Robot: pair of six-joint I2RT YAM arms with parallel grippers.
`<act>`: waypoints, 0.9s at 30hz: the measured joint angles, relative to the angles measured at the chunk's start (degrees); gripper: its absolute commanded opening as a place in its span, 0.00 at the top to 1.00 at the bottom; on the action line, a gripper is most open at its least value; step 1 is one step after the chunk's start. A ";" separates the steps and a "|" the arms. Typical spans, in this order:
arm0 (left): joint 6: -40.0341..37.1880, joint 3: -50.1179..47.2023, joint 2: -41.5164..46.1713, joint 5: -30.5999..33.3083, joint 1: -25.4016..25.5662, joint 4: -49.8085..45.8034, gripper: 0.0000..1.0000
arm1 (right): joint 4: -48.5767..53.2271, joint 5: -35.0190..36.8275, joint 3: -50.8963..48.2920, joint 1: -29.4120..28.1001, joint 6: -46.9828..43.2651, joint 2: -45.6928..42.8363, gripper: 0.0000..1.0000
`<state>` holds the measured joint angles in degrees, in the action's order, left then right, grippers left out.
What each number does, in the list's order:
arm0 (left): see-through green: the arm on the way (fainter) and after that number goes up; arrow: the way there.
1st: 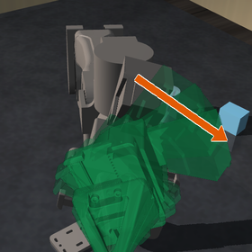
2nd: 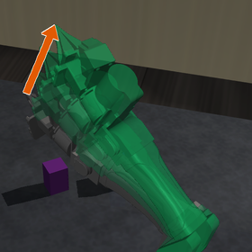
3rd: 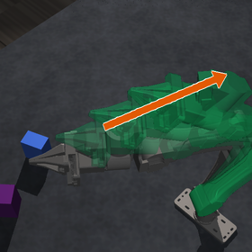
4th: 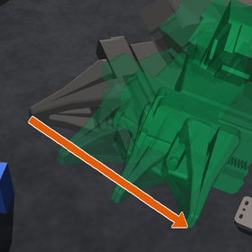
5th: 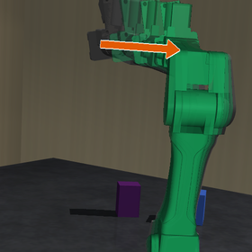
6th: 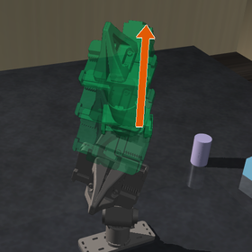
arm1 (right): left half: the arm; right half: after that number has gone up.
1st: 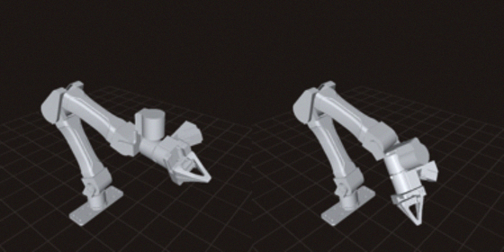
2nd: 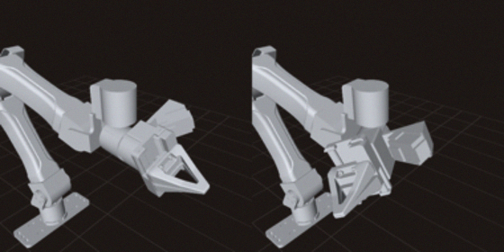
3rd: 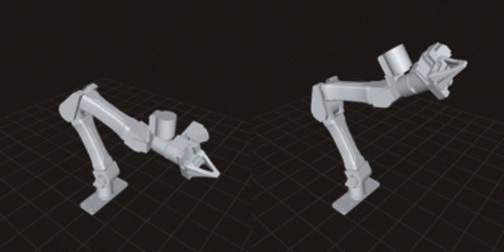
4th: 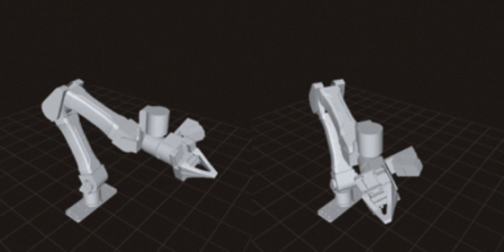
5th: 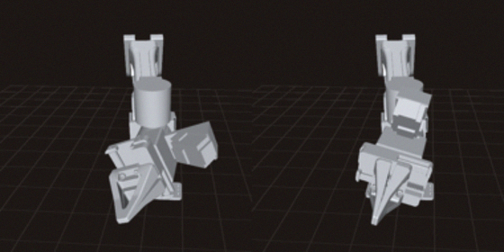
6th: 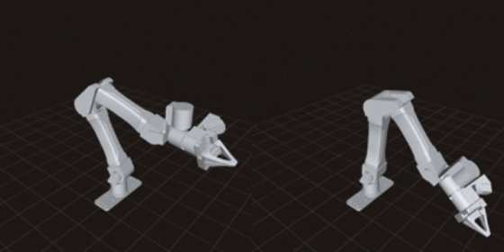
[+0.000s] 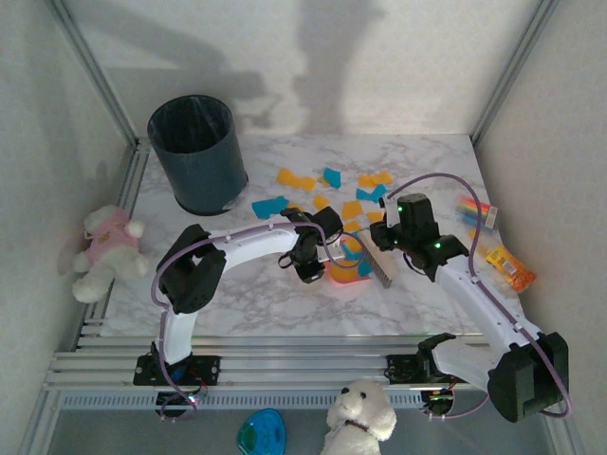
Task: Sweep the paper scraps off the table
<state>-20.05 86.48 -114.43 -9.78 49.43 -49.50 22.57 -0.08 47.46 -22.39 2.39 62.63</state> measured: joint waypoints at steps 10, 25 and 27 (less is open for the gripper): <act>0.00 0.00 -0.02 0.42 0.00 0.02 1.00 | 0.35 2.51 -0.02 0.00 2.80 -4.39 1.00; 0.07 -0.46 0.00 0.63 0.00 0.74 1.00 | -0.48 8.76 -1.31 -0.02 3.76 -4.13 1.00; 0.20 -0.57 0.00 0.63 0.00 0.92 1.00 | -0.48 9.55 -1.31 0.00 3.32 -4.13 1.00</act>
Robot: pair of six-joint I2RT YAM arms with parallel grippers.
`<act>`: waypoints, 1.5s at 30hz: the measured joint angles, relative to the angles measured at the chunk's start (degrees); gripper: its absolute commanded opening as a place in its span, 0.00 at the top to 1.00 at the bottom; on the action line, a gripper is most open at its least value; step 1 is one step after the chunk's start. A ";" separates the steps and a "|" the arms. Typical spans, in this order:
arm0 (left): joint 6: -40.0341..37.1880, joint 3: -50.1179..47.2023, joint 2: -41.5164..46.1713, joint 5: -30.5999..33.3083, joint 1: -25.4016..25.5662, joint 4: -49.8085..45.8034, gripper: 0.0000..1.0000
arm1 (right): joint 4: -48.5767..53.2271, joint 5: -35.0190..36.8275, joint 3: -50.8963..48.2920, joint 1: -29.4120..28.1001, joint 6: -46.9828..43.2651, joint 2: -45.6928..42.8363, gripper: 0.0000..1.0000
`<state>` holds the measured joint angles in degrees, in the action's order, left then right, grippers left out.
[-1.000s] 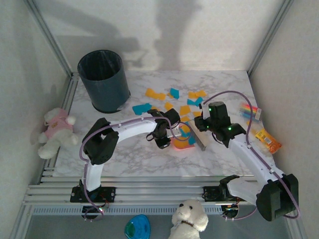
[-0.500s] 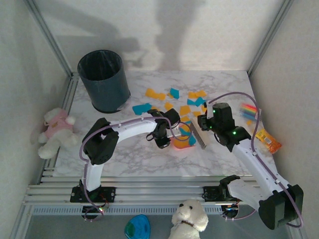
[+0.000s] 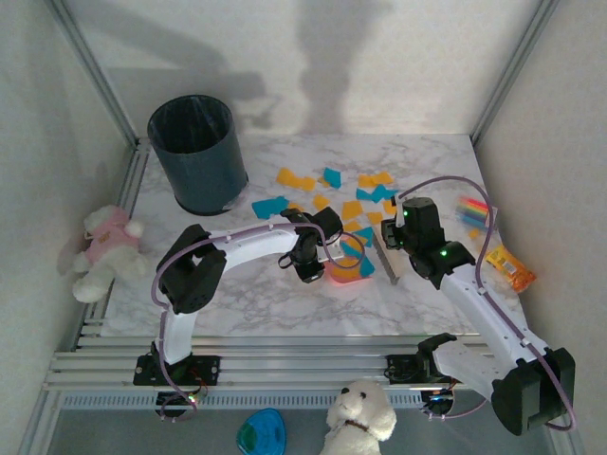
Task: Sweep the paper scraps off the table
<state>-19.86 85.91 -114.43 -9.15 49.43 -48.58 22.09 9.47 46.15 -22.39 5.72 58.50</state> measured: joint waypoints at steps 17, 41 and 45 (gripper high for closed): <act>0.24 -0.20 0.00 0.00 0.00 0.17 1.00 | -9.57 1.73 -0.39 -0.04 -1.53 7.39 1.00; 0.63 -0.20 -0.02 -0.02 -0.02 0.63 1.00 | -4.72 -11.45 -0.85 -0.07 -4.87 4.48 1.00; 0.63 -0.20 -0.02 -0.02 -0.02 0.63 1.00 | -4.74 -12.57 -1.18 -0.07 -3.98 3.93 1.00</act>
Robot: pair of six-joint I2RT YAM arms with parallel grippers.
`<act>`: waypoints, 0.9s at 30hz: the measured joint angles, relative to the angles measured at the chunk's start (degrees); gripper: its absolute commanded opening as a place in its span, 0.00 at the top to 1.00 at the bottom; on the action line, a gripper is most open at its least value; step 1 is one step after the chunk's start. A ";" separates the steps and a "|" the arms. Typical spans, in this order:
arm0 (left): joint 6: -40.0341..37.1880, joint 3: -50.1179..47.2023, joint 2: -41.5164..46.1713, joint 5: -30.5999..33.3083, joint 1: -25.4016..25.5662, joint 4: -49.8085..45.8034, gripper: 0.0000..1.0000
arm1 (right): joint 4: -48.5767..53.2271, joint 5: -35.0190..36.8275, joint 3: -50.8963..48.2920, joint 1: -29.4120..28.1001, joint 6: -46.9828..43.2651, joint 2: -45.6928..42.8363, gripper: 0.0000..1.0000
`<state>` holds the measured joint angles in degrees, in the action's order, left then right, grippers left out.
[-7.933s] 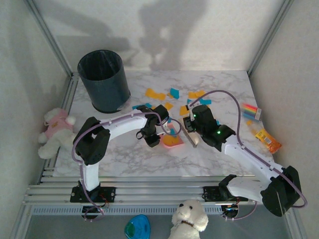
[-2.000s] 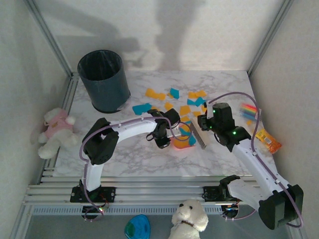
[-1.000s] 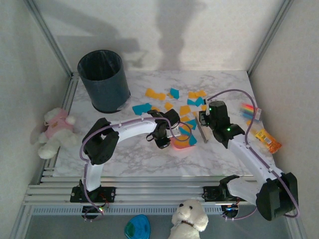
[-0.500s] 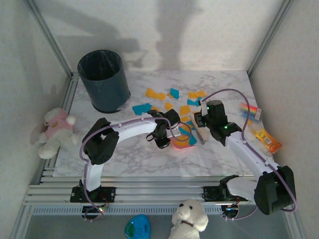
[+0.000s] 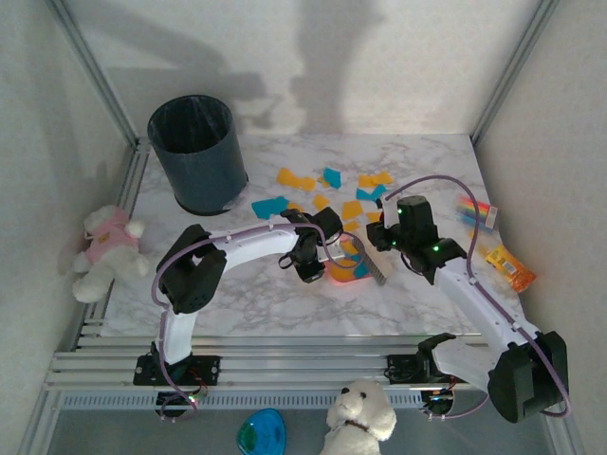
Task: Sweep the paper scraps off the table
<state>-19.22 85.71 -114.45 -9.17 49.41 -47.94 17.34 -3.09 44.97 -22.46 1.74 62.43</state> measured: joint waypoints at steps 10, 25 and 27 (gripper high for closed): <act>0.02 0.00 0.02 0.02 0.00 0.17 1.00 | 0.46 1.60 -0.02 0.00 1.90 -3.19 1.00; 0.02 -0.02 0.02 0.02 0.00 0.42 1.00 | 0.15 12.39 0.28 0.00 4.28 -3.08 1.00; 0.02 -0.02 0.02 0.04 0.00 0.42 1.00 | -0.07 12.15 0.31 0.00 4.55 -1.95 1.00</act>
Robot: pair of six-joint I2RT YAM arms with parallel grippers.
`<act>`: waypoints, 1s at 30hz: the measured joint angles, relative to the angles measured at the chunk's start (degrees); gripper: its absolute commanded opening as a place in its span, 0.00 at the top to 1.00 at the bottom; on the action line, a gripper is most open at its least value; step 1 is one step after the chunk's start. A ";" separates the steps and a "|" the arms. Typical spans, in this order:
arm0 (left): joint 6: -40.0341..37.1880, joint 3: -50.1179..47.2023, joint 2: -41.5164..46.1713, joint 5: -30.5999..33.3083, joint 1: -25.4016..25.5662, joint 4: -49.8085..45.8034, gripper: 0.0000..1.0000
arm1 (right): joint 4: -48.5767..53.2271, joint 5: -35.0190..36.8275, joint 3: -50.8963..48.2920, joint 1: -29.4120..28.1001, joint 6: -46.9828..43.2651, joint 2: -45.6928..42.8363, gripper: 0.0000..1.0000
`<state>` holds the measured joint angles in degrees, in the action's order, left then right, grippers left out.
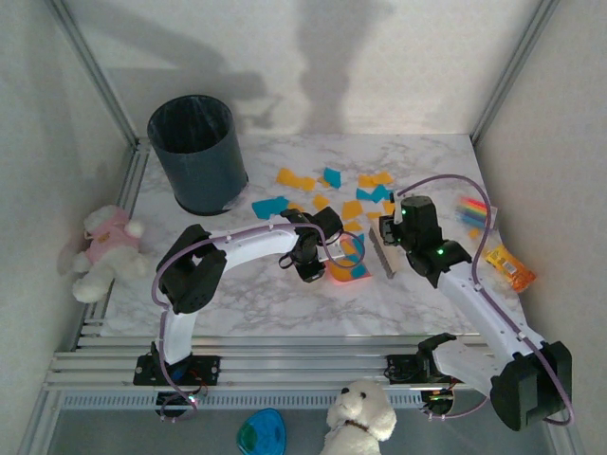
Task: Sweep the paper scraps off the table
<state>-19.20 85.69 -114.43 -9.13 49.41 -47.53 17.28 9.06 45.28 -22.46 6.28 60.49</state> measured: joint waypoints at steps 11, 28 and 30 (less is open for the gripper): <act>0.00 0.00 0.00 -0.02 0.00 0.00 1.00 | 0.55 -7.45 0.35 -0.09 0.37 2.40 1.00; 0.24 0.00 0.00 0.00 0.00 1.22 1.00 | 2.80 -4.48 0.72 -0.09 1.11 -1.09 1.00; 0.50 -0.17 0.02 0.09 -0.02 1.90 1.00 | 3.34 -2.25 0.90 -0.09 1.79 -1.92 1.00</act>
<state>-18.70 85.52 -114.41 -9.04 49.39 -45.63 20.62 6.81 46.17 -22.55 8.08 58.57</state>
